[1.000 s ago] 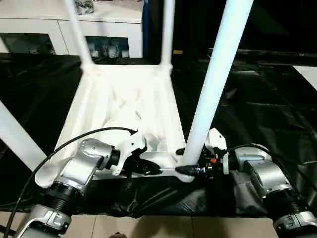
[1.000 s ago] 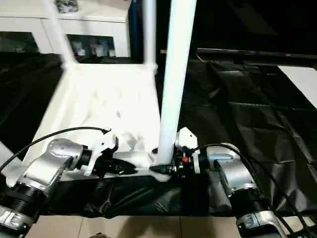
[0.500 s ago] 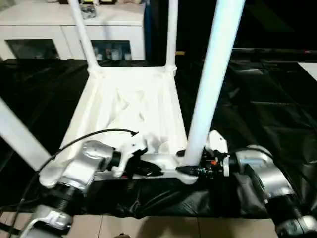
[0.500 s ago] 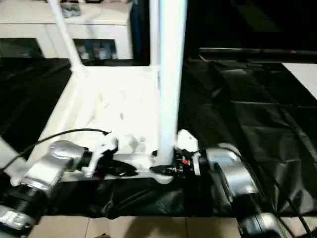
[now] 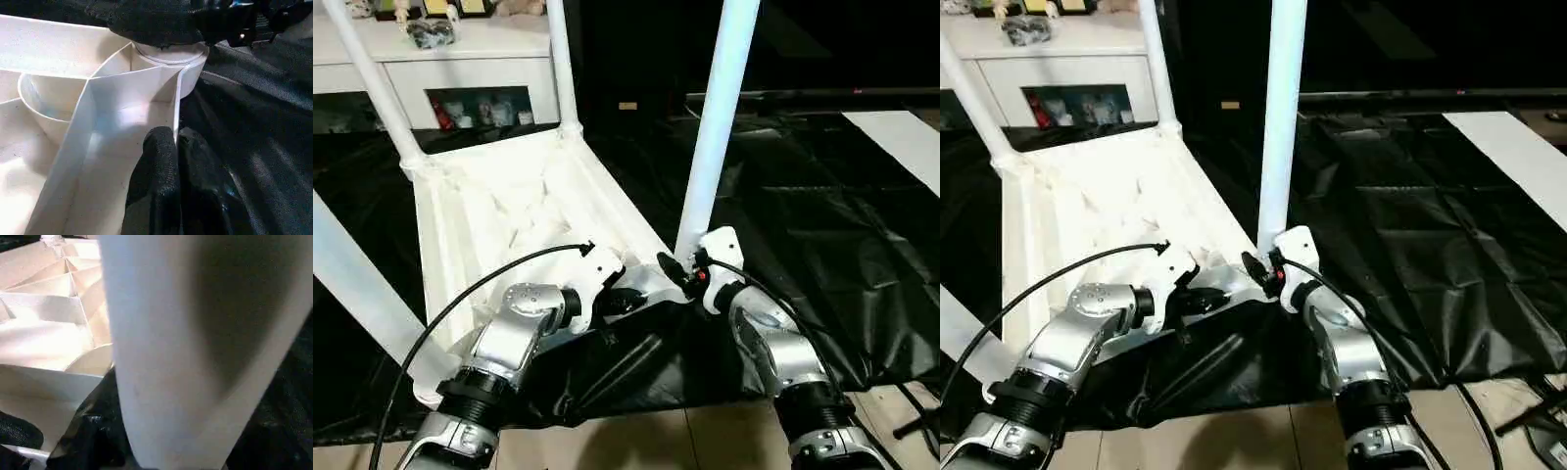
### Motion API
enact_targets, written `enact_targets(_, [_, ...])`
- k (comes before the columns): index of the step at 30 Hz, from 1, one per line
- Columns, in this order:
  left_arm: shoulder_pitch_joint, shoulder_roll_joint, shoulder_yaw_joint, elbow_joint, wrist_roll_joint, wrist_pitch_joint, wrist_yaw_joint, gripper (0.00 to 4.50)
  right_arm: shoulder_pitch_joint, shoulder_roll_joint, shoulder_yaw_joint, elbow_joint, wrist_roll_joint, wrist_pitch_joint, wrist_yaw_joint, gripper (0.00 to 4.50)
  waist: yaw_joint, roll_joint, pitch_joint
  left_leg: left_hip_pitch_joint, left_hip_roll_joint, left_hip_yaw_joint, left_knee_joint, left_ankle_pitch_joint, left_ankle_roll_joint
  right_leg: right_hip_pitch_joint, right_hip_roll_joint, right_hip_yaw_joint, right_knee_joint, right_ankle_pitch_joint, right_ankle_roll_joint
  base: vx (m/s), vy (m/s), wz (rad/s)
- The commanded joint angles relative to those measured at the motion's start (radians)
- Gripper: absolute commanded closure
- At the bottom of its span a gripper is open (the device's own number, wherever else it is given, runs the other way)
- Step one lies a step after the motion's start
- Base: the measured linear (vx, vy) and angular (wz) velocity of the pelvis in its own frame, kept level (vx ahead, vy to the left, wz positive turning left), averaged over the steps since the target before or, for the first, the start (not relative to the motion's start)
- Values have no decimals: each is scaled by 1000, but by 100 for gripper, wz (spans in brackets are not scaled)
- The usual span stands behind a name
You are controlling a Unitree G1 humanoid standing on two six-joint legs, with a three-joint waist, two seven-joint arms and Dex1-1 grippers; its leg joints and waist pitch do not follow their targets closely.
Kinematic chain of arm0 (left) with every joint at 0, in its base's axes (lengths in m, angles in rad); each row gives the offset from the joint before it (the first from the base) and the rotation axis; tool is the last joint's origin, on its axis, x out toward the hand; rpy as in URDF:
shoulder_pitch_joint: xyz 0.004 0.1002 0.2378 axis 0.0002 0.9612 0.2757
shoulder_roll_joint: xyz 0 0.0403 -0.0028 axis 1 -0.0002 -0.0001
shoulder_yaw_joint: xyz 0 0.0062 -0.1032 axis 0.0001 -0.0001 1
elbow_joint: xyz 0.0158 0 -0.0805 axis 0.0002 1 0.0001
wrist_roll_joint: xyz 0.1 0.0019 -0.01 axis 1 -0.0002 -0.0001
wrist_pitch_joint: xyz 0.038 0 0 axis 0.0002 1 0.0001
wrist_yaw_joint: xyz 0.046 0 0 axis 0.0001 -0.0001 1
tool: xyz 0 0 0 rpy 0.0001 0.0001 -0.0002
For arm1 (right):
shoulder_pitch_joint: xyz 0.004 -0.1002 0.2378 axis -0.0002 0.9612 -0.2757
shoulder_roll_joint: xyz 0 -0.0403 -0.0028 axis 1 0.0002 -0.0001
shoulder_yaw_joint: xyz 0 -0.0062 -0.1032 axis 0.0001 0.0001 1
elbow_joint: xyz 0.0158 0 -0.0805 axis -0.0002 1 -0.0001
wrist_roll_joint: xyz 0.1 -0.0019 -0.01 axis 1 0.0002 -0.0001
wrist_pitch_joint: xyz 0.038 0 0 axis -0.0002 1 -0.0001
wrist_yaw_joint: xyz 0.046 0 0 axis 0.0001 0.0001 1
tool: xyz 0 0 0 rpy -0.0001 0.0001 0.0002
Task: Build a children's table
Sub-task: Rotate leg to tighten
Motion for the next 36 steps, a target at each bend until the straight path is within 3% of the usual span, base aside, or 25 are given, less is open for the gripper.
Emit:
enact_targets(1, [-25,-43,-39,-52,-35,-79,-13,450,22,57,134,59,-38,66,53,164,-3,-9,-28,11,16,-19,-82,-535,2,11,-54,23,-107,-639,-53,0,0,0])
enact_targets(3, [-20,-25,-50,-51,-39,-107,-53,450,20,31,136,44,-50,52,51,150,0,-11,-27,9,17,-18,-83,-522,3,11,-57,27,-105,-630,-56,0,0,0])
enact_targets(5, [-18,1,-61,-45,-47,-134,-111,450,30,0,115,-1,-11,51,97,142,5,-2,-28,14,17,-15,-83,-517,6,8,-57,33,-104,-613,-61,0,0,0])
enact_targets(6, [-21,25,-72,-33,-54,-170,-171,450,51,-33,84,-52,46,51,165,142,5,-1,-29,11,19,-14,-85,-504,9,11,-57,36,-100,-586,-71,0,0,0])
enact_targets(8, [-29,51,-87,-20,-55,-181,-227,450,76,-77,57,-94,88,54,231,142,12,0,-36,7,24,-10,-86,-462,22,18,-55,44,-92,-505,-91,0,0,0])
enact_targets(10, [-42,78,-99,4,-59,-214,-296,450,105,-131,22,-131,131,66,304,142,25,-2,-39,7,28,4,-81,-388,34,17,-51,55,-73,-363,-153,52,-9,10])
enact_targets(11, [-49,88,-101,14,-62,-222,-322,450,118,-155,4,-144,149,71,332,142,31,-4,-41,7,26,8,-78,-369,42,19,-50,56,-71,-341,-160,63,-14,13])
enact_targets(12, [-64,107,-108,39,-63,-243,-365,450,146,-207,-36,-174,190,82,390,142,39,2,-46,13,30,15,-72,-312,54,18,-46,62,-57,-246,-198,70,-19,15])
enact_targets(14, [-72,119,-112,54,-63,-253,-390,450,167,-242,-55,-201,218,93,430,142,50,-1,-50,20,32,21,-66,-282,62,16,-43,66,-50,-194,-218,74,-19,16])
enact_targets(16, [-80,132,-115,77,-58,-273,-413,450,198,-289,-74,-238,252,109,482,142,69,-4,-58,5,30,27,-51,-154,88,29,-37,71,-17,-5,-259,78,-13,12])
enact_targets(17, [-84,137,-115,90,-55,-286,-421,450,217,-315,-83,-258,271,119,509,142,68,-4,-60,-3,29,27,-48,-123,100,35,-37,70,-10,42,-266,69,2,2])
enact_targets(19, [-89,149,-107,115,-67,-299,-453,450,278,-390,-128,-330,342,172,584,142,82,-8,-75,-7,26,27,-25,-4,153,38,-35,68,15,227,-289,55,15,-1])
enact_targets(20, [-87,153,-102,118,-80,-292,-471,450,300,-417,-146,-357,373,195,612,142,84,-10,-72,-9,23,31,-22,4,171,35,-32,69,14,249,-294,0,0,0])
enact_targets(21, [-87,156,-99,123,-84,-301,-473,450,317,-441,-167,-379,398,211,636,142,89,-13,-68,-15,23,31,-20,-8,186,37,-38,69,15,237,-297,0,0,0])
enact_targets(22, [-84,160,-98,122,-89,-298,-479,450,327,-457,-185,-395,419,224,651,142,89,-17,-64,-20,25,28,-23,-43,185,39,-43,67,11,162,-286,0,0,0])
enact_targets(23, [-84,163,-99,125,-94,-297,-486,450,332,-469,-195,-407,438,233,661,142,90,-15,-64,-16,27,29,-24,-64,181,37,-45,67,6,114,-280,0,0,0])
enact_targets(24, [-83,164,-95,130,-91,-302,-474,450,333,-474,-202,-417,452,244,664,142,87,-18,-56,-16,28,29,-31,-122,151,36,-46,65,-8,-42,-254,0,0,0])
enact_targets(26, [-81,167,-94,134,-90,-305,-464,450,332,-476,-206,-432,468,255,664,142,84,-16,-49,-12,30,29,-37,-174,125,30,-47,66,-20,-147,-234,0,0,0])
enact_targets(28, [-67,171,-90,132,-93,-307,-448,450,334,-477,-212,-479,508,289,653,142,80,-12,-42,-5,33,26,-47,-256,75,26,-50,67,-37,-321,-186,-52,-3,-1])
enact_targets(31, [-53,175,-83,119,-89,-303,-425,450,332,-478,-215,-503,531,311,632,142,81,-13,-44,-1,35,24,-50,-256,53,22,-49,71,-39,-337,-169,0,0,0])
enact_targets(32, [-45,172,-75,107,-92,-300,-408,450,323,-472,-215,-499,520,317,606,142,79,-10,-44,-4,33,24,-51,-255,49,22,-47,71,-38,-319,-170,0,0,0])
enact_targets(35, [-26,166,-54,66,-118,-264,-393,450,299,-450,-211,-481,478,308,541,142,72,-14,-45,-6,30,21,-52,-255,35,21,-48,72,-35,-320,-170,0,0,0])
enact_targets(36, [0,167,-30,8,-138,-247,-368,406,249,-405,-226,-427,410,290,393,139,66,-21,-46,-9,28,21,-53,-238,31,21,-48,73,-33,-304,-173,0,0,0])
